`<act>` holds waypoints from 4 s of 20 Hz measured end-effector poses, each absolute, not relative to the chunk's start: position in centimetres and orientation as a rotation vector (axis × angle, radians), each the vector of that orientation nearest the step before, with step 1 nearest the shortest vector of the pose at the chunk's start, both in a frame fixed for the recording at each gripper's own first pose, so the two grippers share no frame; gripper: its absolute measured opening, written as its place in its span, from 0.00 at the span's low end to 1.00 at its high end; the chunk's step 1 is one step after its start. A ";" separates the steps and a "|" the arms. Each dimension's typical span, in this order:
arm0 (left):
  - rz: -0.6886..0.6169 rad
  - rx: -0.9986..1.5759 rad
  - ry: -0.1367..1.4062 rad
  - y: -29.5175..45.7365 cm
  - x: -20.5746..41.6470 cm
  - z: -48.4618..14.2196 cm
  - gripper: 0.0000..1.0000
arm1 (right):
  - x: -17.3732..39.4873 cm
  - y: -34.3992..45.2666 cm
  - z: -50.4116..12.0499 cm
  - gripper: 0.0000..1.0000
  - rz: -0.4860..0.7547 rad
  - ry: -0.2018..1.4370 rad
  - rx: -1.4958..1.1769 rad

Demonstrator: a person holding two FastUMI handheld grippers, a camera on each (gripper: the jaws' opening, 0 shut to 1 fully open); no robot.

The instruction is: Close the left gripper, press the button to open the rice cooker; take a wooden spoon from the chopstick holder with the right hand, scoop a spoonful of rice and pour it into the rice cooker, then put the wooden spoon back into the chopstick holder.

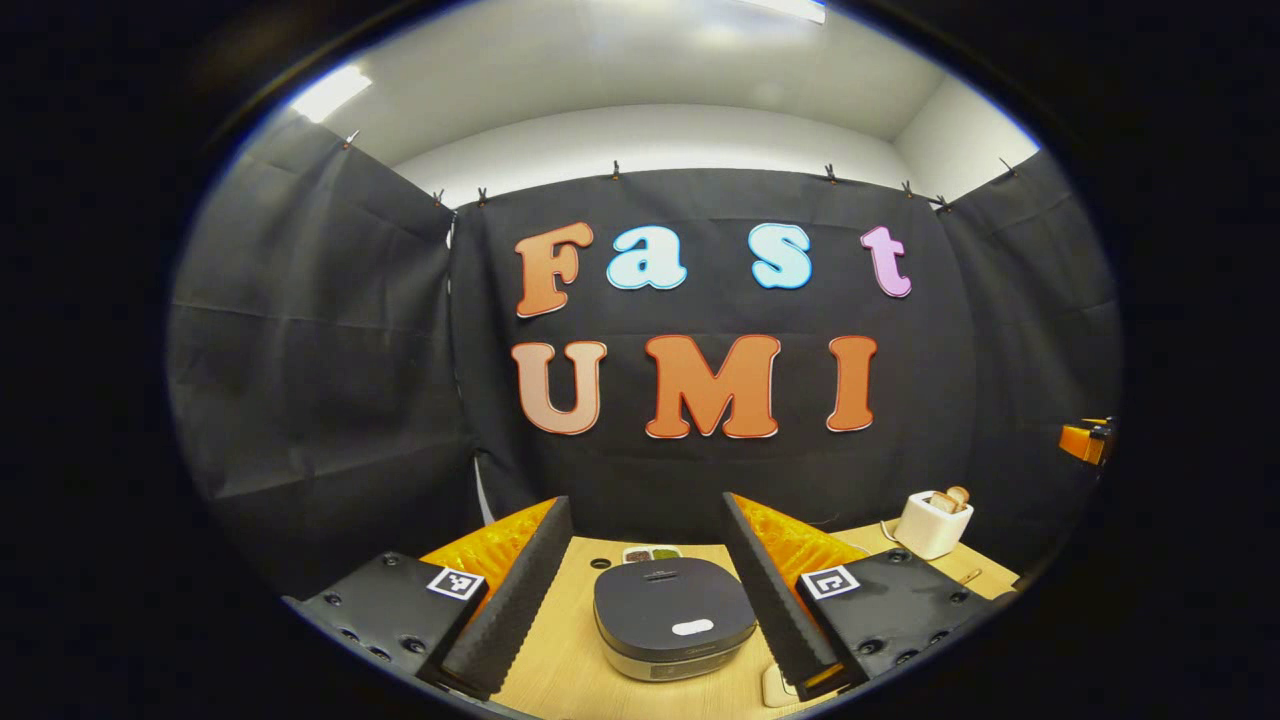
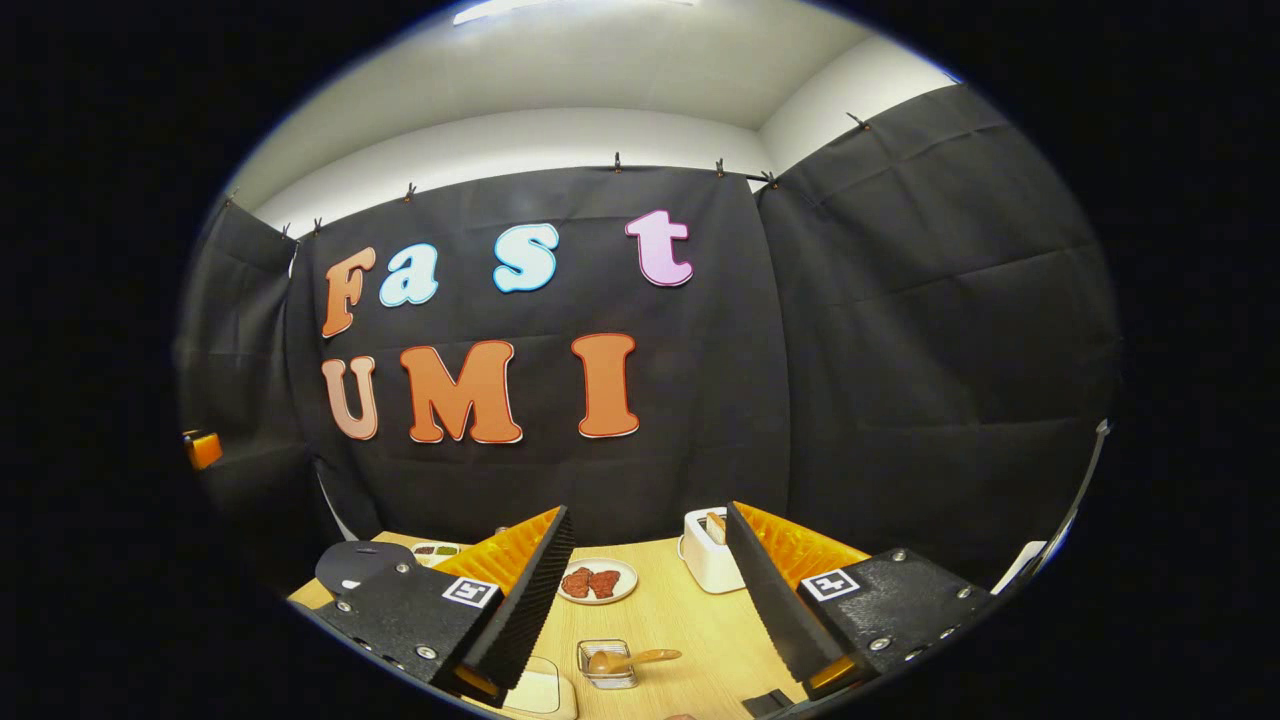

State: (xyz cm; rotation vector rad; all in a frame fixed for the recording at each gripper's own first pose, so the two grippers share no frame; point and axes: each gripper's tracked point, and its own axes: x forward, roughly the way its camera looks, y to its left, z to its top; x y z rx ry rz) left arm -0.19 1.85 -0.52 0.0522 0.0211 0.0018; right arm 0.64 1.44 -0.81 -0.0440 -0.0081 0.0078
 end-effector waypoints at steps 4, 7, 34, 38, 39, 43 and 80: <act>0.015 0.062 0.026 2.4 0.3 -0.8 0.78 | 0.8 1.8 -0.8 0.94 0.011 -0.007 -0.051; 0.011 0.062 0.041 2.3 0.5 -1.3 0.46 | 0.8 1.7 -1.1 0.94 0.010 0.002 -0.058; -0.181 0.057 0.391 -4.4 11.2 -24.5 0.04 | 0.7 0.8 -3.4 0.94 -0.048 0.085 -0.098; -0.176 0.062 0.457 -4.4 12.1 -27.6 0.04 | 0.6 0.3 -4.1 0.94 -0.064 0.106 -0.096; -0.169 0.060 0.470 -4.3 12.1 -28.3 0.04 | 0.5 0.2 -4.2 0.94 -0.067 0.111 -0.093; -0.161 0.063 0.507 -3.7 11.8 -29.6 0.04 | 0.1 0.0 -4.3 0.94 -0.071 0.116 -0.079; 0.085 0.095 0.033 3.8 2.3 -4.1 0.18 | 3.3 -1.5 -15.6 0.95 -0.033 0.111 0.052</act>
